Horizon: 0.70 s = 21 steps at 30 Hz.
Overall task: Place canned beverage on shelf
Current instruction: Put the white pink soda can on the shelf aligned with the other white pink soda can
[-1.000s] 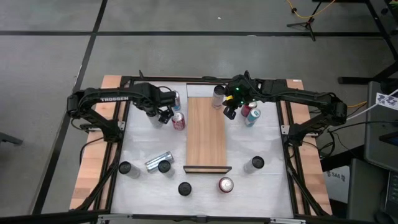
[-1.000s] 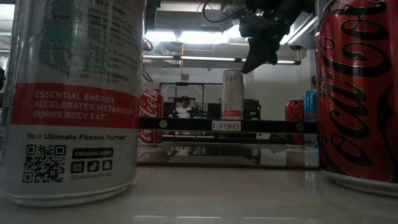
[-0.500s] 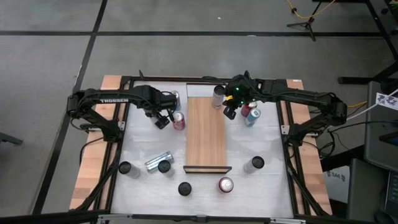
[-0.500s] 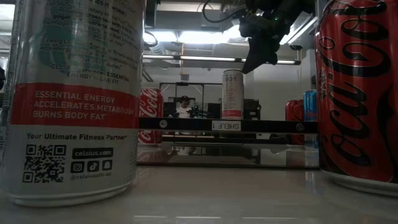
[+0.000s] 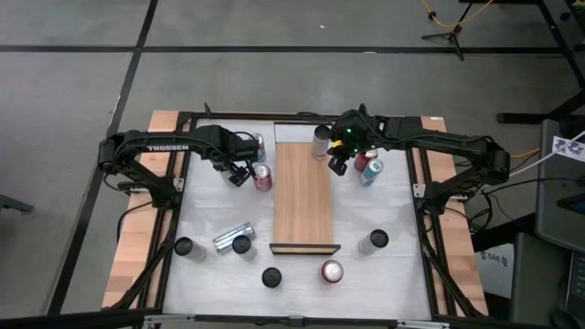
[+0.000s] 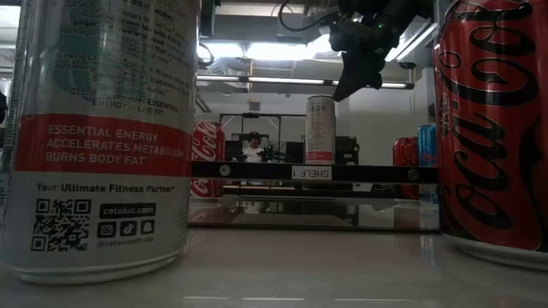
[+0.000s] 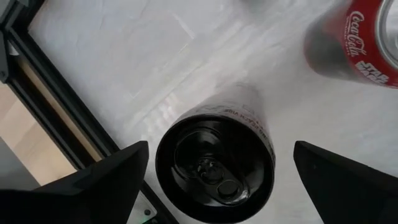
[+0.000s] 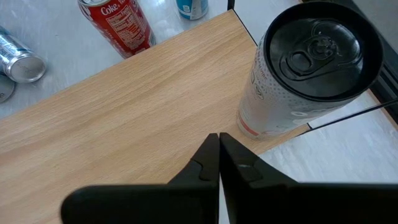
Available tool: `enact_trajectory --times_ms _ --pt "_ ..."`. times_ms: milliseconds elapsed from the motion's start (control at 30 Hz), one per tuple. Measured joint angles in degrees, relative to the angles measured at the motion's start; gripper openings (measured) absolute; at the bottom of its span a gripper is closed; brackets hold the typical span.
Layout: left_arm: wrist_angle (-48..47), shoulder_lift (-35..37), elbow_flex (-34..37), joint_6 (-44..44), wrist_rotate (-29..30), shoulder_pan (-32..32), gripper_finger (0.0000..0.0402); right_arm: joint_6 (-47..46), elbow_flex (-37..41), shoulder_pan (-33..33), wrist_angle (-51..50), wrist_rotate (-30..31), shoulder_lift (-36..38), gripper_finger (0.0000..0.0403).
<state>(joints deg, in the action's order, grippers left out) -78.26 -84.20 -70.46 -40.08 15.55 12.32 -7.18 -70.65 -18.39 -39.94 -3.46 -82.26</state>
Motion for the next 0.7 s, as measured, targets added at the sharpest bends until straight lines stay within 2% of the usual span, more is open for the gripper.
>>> enact_trajectory --times_ms 267,700 --pt "0.1 0.0 0.0 0.1 0.1 0.0 0.0387 0.0 0.0 0.0 0.0 0.0 0.0 0.0001" --pt "0.7 0.0 0.0 -0.8 0.3 0.0 0.0340 0.0 0.0 0.0 0.0 0.0 0.0 0.0001"
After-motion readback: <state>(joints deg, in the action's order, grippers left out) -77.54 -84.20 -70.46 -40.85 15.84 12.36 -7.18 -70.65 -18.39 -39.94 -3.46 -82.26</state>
